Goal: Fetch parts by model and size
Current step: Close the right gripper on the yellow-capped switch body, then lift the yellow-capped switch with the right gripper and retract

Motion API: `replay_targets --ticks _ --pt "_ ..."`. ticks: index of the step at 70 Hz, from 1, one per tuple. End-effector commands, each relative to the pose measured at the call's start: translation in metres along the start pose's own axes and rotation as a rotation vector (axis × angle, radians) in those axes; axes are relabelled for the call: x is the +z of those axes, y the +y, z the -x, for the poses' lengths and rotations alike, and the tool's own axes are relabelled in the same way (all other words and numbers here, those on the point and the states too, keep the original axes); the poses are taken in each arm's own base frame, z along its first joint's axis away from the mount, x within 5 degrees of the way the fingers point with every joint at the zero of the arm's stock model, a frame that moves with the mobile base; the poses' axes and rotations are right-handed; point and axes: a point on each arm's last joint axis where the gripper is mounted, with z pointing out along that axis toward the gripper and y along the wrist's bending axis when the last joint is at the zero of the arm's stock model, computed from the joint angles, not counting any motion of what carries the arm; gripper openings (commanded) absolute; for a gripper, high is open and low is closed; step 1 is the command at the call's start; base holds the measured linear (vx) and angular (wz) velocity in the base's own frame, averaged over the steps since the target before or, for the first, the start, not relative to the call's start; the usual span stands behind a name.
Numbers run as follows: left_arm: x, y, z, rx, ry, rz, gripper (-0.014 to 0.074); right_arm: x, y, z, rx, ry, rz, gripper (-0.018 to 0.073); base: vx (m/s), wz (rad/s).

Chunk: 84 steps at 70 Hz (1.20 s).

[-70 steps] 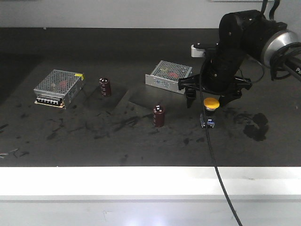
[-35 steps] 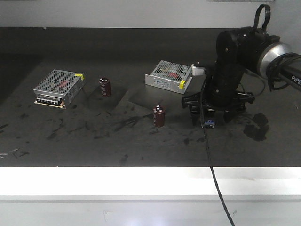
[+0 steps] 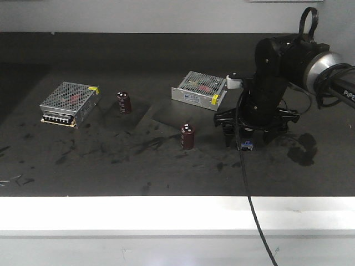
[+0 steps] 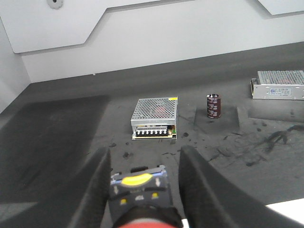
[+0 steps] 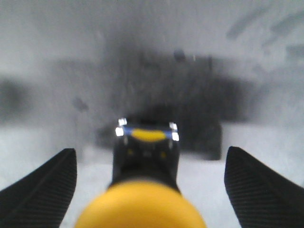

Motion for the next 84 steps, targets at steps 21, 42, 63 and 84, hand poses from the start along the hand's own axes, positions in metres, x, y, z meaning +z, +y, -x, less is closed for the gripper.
replay_targets --ticks 21,42,63,84 --pt "-0.002 0.001 0.014 0.005 -0.090 0.000 -0.0008 -0.032 -0.004 0.002 0.005 -0.102 0.015 0.0542 0.00 0.00" --pt "-0.002 0.001 0.014 0.004 -0.090 0.000 -0.0008 -0.033 -0.002 0.005 0.008 -0.130 0.025 0.0127 0.00 0.00" --pt "-0.002 0.001 0.014 0.004 -0.090 0.000 -0.0008 -0.040 -0.003 0.003 0.000 -0.147 0.024 -0.0009 0.00 0.00" --pt "-0.002 0.001 0.014 0.004 -0.090 0.000 -0.0008 -0.093 -0.012 -0.008 -0.034 -0.292 0.006 -0.0009 0.00 0.00"
